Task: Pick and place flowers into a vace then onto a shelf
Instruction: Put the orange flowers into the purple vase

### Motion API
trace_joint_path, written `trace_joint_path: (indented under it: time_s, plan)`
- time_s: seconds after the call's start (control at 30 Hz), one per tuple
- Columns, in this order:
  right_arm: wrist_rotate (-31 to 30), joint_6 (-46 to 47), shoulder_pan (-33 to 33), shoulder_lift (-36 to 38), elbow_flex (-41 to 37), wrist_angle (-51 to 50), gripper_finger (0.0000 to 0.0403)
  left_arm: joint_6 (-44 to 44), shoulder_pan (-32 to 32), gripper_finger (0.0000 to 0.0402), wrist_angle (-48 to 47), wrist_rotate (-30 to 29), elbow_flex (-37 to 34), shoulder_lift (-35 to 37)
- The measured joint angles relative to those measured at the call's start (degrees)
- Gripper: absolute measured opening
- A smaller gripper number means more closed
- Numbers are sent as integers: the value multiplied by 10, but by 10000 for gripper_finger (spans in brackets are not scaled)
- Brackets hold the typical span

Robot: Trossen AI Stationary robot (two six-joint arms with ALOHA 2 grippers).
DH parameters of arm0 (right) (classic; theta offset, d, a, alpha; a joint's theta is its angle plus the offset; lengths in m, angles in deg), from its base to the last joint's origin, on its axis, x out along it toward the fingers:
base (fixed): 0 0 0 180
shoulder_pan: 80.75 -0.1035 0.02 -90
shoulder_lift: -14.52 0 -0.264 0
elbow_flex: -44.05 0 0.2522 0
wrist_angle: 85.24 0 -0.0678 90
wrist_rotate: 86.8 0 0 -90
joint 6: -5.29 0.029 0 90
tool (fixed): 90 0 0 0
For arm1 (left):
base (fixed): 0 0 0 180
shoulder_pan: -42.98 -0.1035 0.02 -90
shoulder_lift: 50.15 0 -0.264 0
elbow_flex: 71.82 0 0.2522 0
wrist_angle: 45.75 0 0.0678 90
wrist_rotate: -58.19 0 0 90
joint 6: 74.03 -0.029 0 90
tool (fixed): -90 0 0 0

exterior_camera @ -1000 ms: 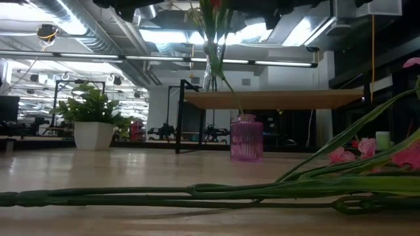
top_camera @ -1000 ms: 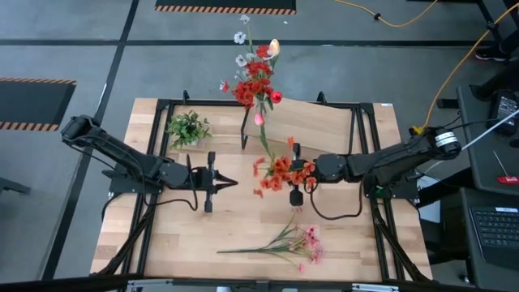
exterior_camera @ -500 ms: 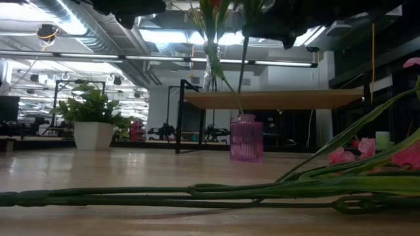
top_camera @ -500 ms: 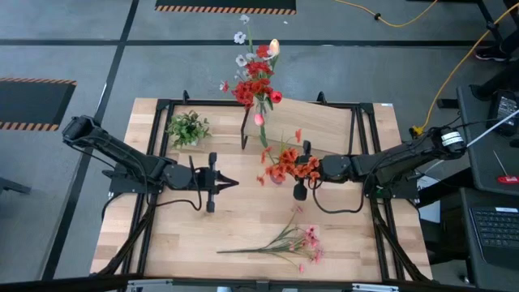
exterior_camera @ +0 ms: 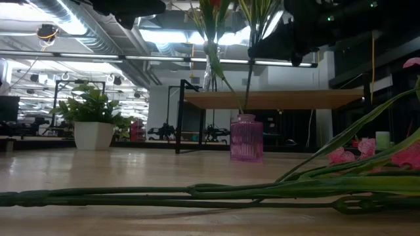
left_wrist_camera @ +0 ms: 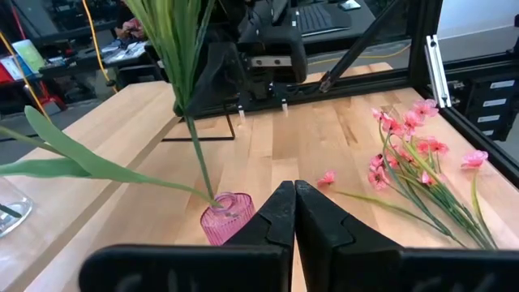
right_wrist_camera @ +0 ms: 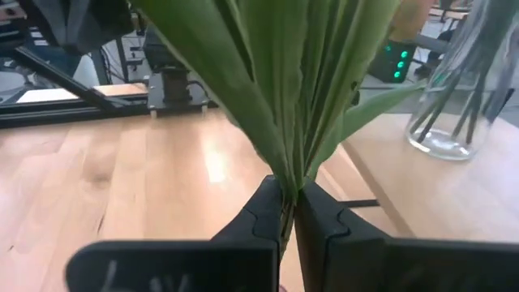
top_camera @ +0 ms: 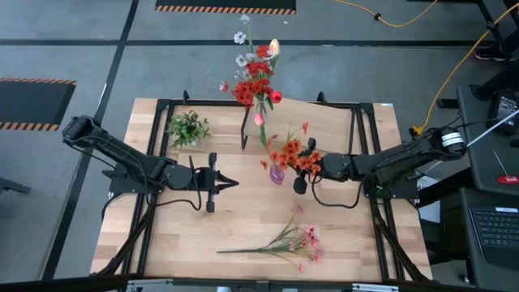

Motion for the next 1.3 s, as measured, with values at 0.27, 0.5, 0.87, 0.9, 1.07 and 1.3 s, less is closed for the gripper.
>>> trace_joint_path:
  time_s: [0.27, 0.5, 0.87, 0.9, 1.07, 1.3]
  plan:
    - [11, 19, 0, -21, -7, 17, 13, 0, 0, 4, 0, 0, 0, 0]
    - [12, 28, 0, -55, -7, 29, 13, 0, 0, 2, 0, 1, 0, 0]
    - [11, 43, 0, -95, -7, 54, 13, 10, 0, 2, -13, 0, 0, 0]
    - [11, 44, 0, -100, -7, 57, 13, 11, 0, 2, -13, 0, 0, 0]
    - [11, 56, 0, -123, -7, 59, 13, 15, 0, 3, -13, -1, 0, 0]
    - [10, 58, 0, -134, -7, 67, 20, 15, 0, 7, -13, -1, 0, 0]
